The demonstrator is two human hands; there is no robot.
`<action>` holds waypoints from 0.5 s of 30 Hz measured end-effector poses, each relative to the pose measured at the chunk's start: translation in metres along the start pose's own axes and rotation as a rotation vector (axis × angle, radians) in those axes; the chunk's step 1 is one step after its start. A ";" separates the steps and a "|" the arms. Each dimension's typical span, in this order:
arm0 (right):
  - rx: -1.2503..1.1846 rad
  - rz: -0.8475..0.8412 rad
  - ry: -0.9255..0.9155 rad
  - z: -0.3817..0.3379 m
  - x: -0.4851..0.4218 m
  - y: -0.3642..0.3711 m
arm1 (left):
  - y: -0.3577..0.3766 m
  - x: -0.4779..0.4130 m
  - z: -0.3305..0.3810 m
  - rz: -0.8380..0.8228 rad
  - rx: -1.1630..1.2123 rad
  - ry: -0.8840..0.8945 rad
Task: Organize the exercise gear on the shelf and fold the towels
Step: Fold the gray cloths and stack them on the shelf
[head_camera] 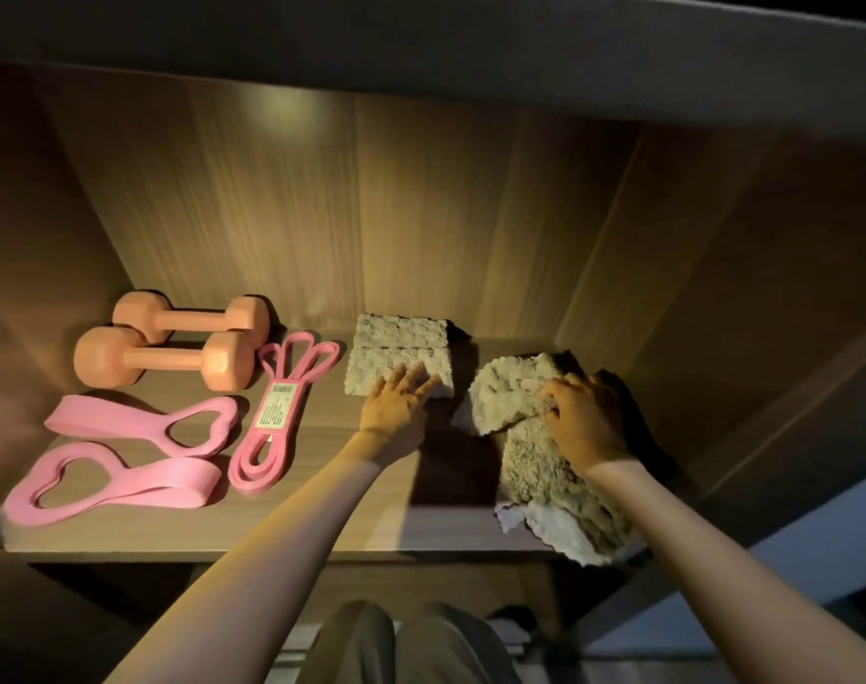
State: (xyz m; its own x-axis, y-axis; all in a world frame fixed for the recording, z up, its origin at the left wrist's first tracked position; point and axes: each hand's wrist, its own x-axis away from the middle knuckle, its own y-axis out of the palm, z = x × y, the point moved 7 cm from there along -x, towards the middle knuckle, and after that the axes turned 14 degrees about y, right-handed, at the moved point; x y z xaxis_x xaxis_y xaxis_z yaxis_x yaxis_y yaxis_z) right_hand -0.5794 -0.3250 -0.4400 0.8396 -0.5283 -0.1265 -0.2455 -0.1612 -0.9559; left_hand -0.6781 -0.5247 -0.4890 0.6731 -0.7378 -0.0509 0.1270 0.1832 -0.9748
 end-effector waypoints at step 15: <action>-0.905 0.072 -0.170 -0.069 0.015 -0.123 | -0.115 0.029 0.082 0.521 0.822 0.234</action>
State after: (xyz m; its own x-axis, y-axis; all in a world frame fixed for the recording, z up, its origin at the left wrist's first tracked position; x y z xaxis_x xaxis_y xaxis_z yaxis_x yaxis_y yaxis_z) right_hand -0.5704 -0.3706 -0.3058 0.8501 -0.4440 -0.2833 -0.5247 -0.7609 -0.3818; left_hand -0.6134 -0.5139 -0.3606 0.6392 -0.5304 -0.5569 0.3803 0.8474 -0.3706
